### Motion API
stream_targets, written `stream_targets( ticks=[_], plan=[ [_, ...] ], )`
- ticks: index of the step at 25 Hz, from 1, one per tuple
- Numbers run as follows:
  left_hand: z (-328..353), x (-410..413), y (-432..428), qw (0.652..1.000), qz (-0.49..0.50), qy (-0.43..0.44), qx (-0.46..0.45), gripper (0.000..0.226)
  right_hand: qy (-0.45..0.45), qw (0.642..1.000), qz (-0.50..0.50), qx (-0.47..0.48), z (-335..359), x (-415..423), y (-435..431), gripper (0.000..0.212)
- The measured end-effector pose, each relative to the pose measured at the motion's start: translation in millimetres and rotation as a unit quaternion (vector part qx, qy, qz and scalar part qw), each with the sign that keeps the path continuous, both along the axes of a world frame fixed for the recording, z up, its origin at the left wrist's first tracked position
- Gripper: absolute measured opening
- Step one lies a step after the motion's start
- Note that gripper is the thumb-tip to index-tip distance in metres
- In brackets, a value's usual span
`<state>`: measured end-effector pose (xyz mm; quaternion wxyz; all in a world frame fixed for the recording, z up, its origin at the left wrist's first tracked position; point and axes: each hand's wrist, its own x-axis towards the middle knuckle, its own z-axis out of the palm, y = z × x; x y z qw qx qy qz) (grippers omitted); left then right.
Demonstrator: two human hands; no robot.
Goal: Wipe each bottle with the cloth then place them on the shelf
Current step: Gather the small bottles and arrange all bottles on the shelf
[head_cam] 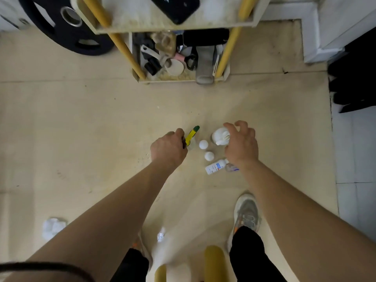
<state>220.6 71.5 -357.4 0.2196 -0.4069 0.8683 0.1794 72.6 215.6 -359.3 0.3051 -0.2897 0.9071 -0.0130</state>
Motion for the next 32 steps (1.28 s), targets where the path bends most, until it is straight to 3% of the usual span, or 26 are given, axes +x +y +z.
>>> stream_targets(
  ticks=[3,7,9,13,16,23,32],
  plan=[
    [-45,-6,-3,0.999,-0.032,0.010,-0.006,0.027,0.028,0.994,0.095,0.053,-42,-12,2,0.075],
    [-71,-16,-5,0.997,-0.069,-0.009,-0.043,0.023,0.010,0.998,0.055,0.016,-61,-17,1,0.045],
    [-70,-17,-5,0.994,-0.088,-0.023,-0.059,0.023,0.019,0.997,0.074,0.033,-55,-20,2,0.039],
    [-34,-4,-14,0.996,-0.067,-0.050,-0.042,0.023,0.042,0.999,-0.013,0.026,-12,-24,7,0.025],
    [50,6,-24,0.997,-0.050,-0.064,-0.019,0.024,0.031,0.998,-0.009,0.053,72,-22,4,0.016],
    [320,-10,-48,0.998,-0.015,-0.068,-0.003,0.017,0.033,0.998,0.039,0.046,339,-34,-13,0.020],
    [604,-80,-71,0.997,-0.060,-0.019,-0.054,0.018,0.072,0.987,0.127,-0.063,605,-105,-58,0.015]
  ],
)
